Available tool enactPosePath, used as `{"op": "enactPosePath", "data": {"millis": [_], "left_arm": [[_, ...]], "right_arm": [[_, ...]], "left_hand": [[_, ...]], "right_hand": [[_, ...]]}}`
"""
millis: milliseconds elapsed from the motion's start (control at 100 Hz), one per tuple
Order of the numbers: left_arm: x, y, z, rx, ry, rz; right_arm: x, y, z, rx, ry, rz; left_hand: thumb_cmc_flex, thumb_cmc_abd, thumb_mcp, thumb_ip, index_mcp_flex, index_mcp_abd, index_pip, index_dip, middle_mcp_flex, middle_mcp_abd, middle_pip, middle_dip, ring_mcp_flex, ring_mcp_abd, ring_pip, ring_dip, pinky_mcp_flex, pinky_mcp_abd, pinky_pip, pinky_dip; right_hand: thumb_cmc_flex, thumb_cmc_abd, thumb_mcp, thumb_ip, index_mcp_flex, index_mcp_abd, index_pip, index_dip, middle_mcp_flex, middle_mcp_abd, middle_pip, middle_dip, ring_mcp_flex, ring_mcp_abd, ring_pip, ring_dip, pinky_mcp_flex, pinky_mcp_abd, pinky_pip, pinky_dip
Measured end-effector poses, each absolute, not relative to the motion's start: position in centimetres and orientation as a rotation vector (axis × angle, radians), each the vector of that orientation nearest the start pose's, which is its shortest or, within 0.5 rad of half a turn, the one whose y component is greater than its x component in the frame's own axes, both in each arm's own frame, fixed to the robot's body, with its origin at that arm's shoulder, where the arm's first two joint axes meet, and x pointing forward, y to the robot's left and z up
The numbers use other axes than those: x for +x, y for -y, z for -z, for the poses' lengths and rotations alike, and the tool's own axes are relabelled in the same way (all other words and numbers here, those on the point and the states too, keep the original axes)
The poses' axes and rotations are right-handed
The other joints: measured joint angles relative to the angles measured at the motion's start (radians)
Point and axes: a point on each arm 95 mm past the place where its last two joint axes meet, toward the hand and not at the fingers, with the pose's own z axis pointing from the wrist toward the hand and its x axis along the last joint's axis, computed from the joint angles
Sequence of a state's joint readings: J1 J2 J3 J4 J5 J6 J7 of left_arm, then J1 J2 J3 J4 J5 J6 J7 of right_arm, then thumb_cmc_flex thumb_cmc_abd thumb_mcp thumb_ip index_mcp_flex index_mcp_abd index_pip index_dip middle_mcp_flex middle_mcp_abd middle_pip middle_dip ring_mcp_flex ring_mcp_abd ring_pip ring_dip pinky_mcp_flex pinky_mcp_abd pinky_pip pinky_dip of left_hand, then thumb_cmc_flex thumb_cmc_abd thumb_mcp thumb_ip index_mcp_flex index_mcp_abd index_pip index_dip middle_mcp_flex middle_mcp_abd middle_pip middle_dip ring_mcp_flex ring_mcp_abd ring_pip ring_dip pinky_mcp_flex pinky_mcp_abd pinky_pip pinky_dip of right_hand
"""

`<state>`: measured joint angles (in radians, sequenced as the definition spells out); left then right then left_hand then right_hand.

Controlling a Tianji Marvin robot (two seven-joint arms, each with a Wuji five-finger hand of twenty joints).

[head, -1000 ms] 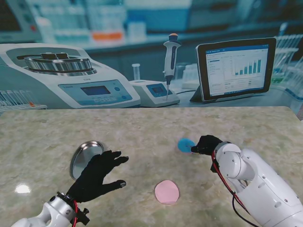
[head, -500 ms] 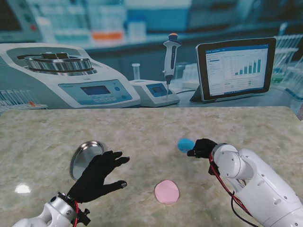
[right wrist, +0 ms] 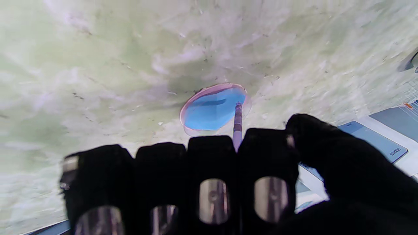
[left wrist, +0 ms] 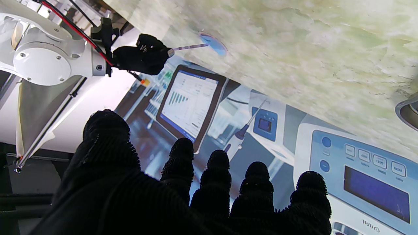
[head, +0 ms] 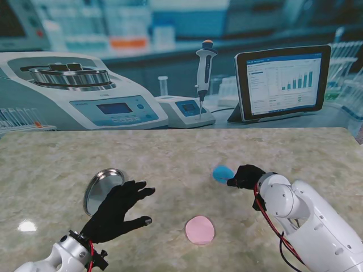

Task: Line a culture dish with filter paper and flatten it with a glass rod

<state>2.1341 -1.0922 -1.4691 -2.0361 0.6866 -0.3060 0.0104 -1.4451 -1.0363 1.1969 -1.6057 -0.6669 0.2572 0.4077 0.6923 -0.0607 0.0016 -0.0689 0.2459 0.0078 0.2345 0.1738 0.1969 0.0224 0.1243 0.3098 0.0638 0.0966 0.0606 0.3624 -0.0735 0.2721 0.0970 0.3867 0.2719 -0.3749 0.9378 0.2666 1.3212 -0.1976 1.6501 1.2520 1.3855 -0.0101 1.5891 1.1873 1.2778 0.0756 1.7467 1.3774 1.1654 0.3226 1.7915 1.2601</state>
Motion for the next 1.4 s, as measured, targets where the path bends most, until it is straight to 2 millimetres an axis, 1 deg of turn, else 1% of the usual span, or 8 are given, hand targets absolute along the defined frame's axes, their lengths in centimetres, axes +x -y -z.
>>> {"op": "enactPosePath", "data": {"millis": [160,300,680,880,1010,1120,1270,1400], "left_arm": [[25.4,0.3,29.7,-1.439,-1.422,1.968],[25.4,0.3,29.7,-1.439,-1.422,1.970],[25.4,0.4,29.6,-1.435,-1.422,1.971],[25.4,0.4,29.5,-1.435,-1.423,1.971],[25.5,0.3,29.5,-1.435,-1.421,1.970],[25.5,0.3,29.5,-1.435,-1.420,1.970],[25.4,0.3,29.5,-1.436,-1.421,1.971],[25.4,0.4,29.6,-1.436,-1.422,1.972]], "right_arm": [[41.8,2.9,32.2,-2.419,2.122,1.614],[41.8,3.0,32.4,-2.426,2.136,1.590],[43.5,1.8,33.1,-2.354,2.115,1.569],[44.1,1.5,32.9,-2.352,2.091,1.622],[44.2,1.8,32.3,-2.373,2.063,1.656],[44.2,2.1,31.8,-2.398,2.092,1.666],[44.4,2.5,31.8,-2.435,2.092,1.643],[44.7,2.7,32.2,-2.453,2.103,1.605]], "left_hand": [[0.000,0.000,0.000,0.000,0.000,0.000,0.000,0.000,0.000,0.000,0.000,0.000,0.000,0.000,0.000,0.000,0.000,0.000,0.000,0.000],[0.000,0.000,0.000,0.000,0.000,0.000,0.000,0.000,0.000,0.000,0.000,0.000,0.000,0.000,0.000,0.000,0.000,0.000,0.000,0.000],[0.000,0.000,0.000,0.000,0.000,0.000,0.000,0.000,0.000,0.000,0.000,0.000,0.000,0.000,0.000,0.000,0.000,0.000,0.000,0.000],[0.000,0.000,0.000,0.000,0.000,0.000,0.000,0.000,0.000,0.000,0.000,0.000,0.000,0.000,0.000,0.000,0.000,0.000,0.000,0.000],[0.000,0.000,0.000,0.000,0.000,0.000,0.000,0.000,0.000,0.000,0.000,0.000,0.000,0.000,0.000,0.000,0.000,0.000,0.000,0.000],[0.000,0.000,0.000,0.000,0.000,0.000,0.000,0.000,0.000,0.000,0.000,0.000,0.000,0.000,0.000,0.000,0.000,0.000,0.000,-0.001],[0.000,0.000,0.000,0.000,0.000,0.000,0.000,0.000,0.000,0.000,0.000,0.000,0.000,0.000,0.000,0.000,0.000,0.000,0.000,-0.001],[0.000,0.000,0.000,0.000,0.000,0.000,0.000,0.000,0.000,0.000,0.000,0.000,0.000,0.000,0.000,0.000,0.000,0.000,0.000,-0.001]], "right_hand": [[0.000,0.012,-0.009,0.000,0.000,0.000,0.000,0.000,0.000,0.000,0.000,0.000,0.000,0.000,0.000,0.000,0.000,0.000,0.000,0.000],[0.000,0.012,-0.009,0.000,0.000,0.000,0.000,0.000,0.000,0.000,-0.001,-0.001,0.000,0.000,0.000,0.000,0.000,0.000,0.000,0.000],[0.000,0.012,-0.009,0.000,0.000,0.001,0.000,0.000,0.000,0.000,-0.001,-0.001,0.000,0.000,0.000,0.000,0.000,0.000,0.000,0.000],[0.000,0.012,-0.009,0.000,0.000,0.002,0.000,0.000,0.000,-0.001,0.002,0.000,0.000,-0.001,0.000,0.000,0.000,0.000,0.000,0.000],[0.000,0.012,-0.009,0.000,0.000,0.002,0.000,0.000,0.000,-0.001,0.002,0.000,0.000,-0.001,0.000,0.000,0.000,0.000,0.000,0.000],[0.000,0.012,-0.009,0.000,0.000,0.002,0.000,0.000,0.000,-0.001,0.002,0.000,0.000,-0.001,0.000,0.000,0.000,0.000,0.000,0.000],[0.000,0.012,-0.009,0.000,0.000,0.002,0.000,0.000,0.000,-0.001,0.002,0.000,0.000,-0.001,0.000,0.000,0.000,0.000,0.000,0.000],[0.000,0.012,-0.009,0.000,0.000,0.002,0.000,0.000,0.000,-0.001,0.002,0.000,0.000,-0.001,0.000,0.000,0.000,0.000,0.000,0.000]]}}
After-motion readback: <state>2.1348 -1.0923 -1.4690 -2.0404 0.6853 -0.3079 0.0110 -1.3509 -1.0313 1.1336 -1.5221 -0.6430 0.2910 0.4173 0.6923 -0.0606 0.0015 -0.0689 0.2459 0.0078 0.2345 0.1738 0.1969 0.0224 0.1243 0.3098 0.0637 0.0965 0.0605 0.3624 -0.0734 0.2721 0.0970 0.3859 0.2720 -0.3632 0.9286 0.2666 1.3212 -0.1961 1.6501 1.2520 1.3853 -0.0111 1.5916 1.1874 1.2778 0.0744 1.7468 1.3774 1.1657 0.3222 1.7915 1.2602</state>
